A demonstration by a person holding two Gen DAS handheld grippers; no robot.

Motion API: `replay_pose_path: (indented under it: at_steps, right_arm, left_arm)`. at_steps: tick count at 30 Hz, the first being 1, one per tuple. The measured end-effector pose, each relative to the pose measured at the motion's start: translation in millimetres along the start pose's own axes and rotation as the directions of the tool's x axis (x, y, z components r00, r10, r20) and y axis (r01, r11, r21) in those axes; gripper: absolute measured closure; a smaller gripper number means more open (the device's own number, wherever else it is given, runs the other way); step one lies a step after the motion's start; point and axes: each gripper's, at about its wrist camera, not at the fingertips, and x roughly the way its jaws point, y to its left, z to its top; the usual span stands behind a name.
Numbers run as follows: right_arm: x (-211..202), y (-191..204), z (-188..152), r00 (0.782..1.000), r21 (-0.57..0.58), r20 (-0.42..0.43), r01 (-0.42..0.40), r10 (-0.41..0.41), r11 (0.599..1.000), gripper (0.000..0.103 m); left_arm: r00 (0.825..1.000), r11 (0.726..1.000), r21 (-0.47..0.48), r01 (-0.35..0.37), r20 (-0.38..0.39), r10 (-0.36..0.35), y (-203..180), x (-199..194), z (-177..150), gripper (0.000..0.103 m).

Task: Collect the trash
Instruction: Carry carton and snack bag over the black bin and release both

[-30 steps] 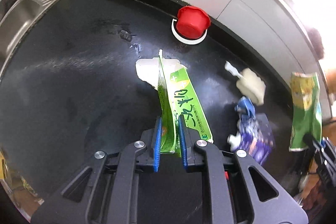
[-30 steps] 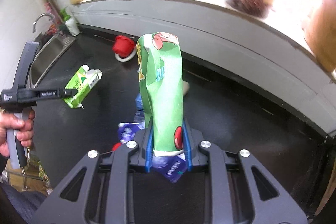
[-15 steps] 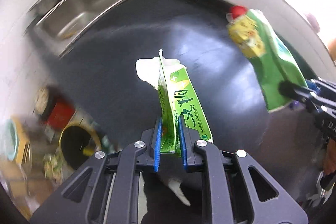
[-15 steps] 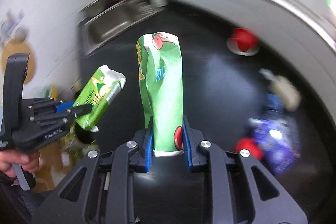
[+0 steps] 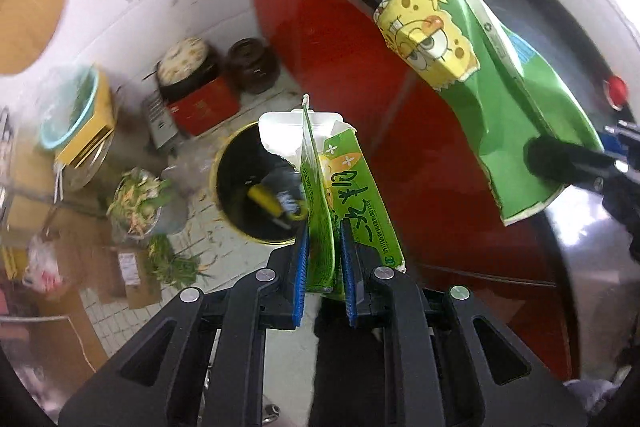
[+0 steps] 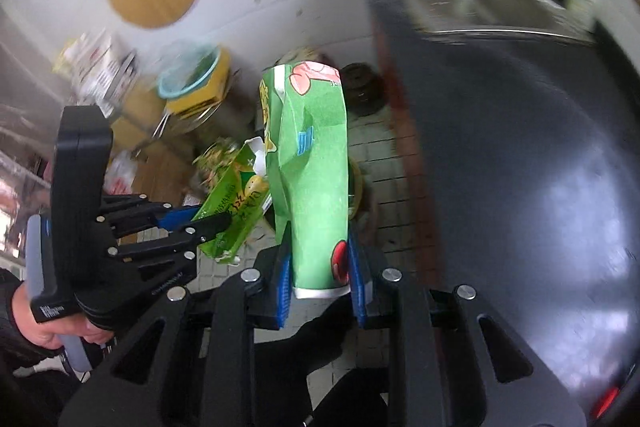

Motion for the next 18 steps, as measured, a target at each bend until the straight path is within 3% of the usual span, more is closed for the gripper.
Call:
replay_pose_path:
  at_steps: [9,15,16,17,18]
  right_arm:
    - [124.0,23.1,58.4,0.987,0.010,-0.161,0.025,-0.023,1.000,0.077]
    - [152.3,21.0,74.4,0.981,0.003,-0.196,0.020,-0.019,1.000,0.069]
    - [158.0,23.3,78.4,0.978,0.001,-0.210,0.013,-0.012,1.000,0.062]
    - [160.7,24.3,81.4,0.978,-0.001,-0.208,0.013,-0.013,1.000,0.038]
    - [159.7,23.2,83.3,0.981,-0.005,-0.192,0.023,-0.023,1.000,0.028]
  left_arm:
    - [0.996,0.996,-0.075,0.052,-0.065,-0.057,72.3,85.3,4.0,0.088]
    - [0.994,0.994,-0.077,0.080,-0.074,-0.086,89.8,109.5,12.6,0.087]
    - [0.993,0.993,-0.082,0.088,-0.078,-0.094,92.8,112.2,13.1,0.075]
    - [0.992,0.992,-0.091,0.088,-0.083,-0.096,95.9,114.7,13.3,0.048]
    - [0.993,0.992,-0.102,0.074,-0.085,-0.083,100.3,116.7,12.9,0.037]
